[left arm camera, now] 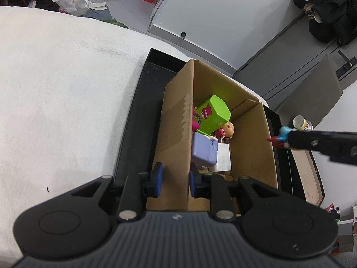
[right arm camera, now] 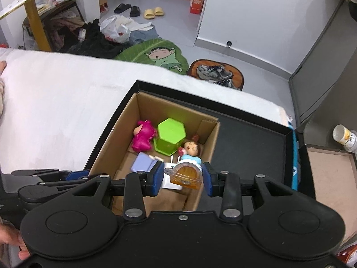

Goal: Organize rigid objects
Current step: 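Lower the troll figurine into the box and open the right gripper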

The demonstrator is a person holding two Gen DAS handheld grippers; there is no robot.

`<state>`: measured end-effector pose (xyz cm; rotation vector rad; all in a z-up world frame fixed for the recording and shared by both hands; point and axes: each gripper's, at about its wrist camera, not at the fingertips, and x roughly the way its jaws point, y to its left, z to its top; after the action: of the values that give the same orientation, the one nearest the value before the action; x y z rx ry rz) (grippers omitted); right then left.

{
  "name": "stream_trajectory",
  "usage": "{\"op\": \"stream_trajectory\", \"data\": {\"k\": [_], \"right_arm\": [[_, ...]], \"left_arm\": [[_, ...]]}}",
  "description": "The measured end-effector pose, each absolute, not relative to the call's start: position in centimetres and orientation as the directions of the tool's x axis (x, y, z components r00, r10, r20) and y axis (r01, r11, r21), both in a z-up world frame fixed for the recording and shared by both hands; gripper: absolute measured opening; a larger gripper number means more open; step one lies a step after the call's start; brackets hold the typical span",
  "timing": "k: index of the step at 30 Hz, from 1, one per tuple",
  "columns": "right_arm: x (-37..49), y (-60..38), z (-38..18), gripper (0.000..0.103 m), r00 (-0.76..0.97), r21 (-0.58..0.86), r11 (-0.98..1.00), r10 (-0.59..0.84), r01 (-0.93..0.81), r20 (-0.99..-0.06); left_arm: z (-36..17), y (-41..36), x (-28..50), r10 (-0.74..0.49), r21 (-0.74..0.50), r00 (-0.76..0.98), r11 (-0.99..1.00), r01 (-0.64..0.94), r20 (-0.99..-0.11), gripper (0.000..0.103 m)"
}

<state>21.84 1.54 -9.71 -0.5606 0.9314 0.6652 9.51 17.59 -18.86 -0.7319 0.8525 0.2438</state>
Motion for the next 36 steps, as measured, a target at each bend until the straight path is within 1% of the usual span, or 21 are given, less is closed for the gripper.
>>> {"op": "stream_trajectory", "data": {"k": [10, 20, 23, 30, 33, 36], "right_arm": [[21.4, 3.1, -13.2, 0.037, 0.366, -0.123, 0.659, 0.245, -0.742, -0.898], [21.4, 2.9, -15.1, 0.038, 0.371, -0.139, 0.671, 0.215, -0.728, -0.903], [21.2, 2.8, -15.1, 0.039, 0.393, -0.159, 0.668, 0.215, -0.727, -0.894], [21.2, 1.9, -14.2, 0.040, 0.386, -0.123, 0.680, 0.250, -0.723, -0.888], [21.0, 1.1, -13.3, 0.044, 0.382, -0.103, 0.685, 0.270, -0.721, -0.884], [21.1, 0.1, -12.4, 0.045, 0.379, -0.085, 0.691, 0.285, -0.717, -0.881]], "left_arm": [[-18.9, 17.6, 9.6, -0.088, -0.491, 0.649, 0.732, -0.473, -0.756, 0.022], [-18.8, 17.1, 10.0, -0.090, -0.492, 0.649, 0.731, -0.472, -0.756, 0.022], [-18.9, 17.1, 10.3, -0.088, -0.489, 0.647, 0.732, -0.474, -0.758, 0.022], [-19.1, 17.3, 10.1, -0.082, -0.477, 0.640, 0.739, -0.475, -0.764, 0.022], [-19.1, 17.4, 10.2, -0.085, -0.475, 0.636, 0.741, -0.475, -0.767, 0.022], [-19.3, 17.7, 10.4, -0.094, -0.478, 0.628, 0.737, -0.478, -0.773, 0.022]]}}
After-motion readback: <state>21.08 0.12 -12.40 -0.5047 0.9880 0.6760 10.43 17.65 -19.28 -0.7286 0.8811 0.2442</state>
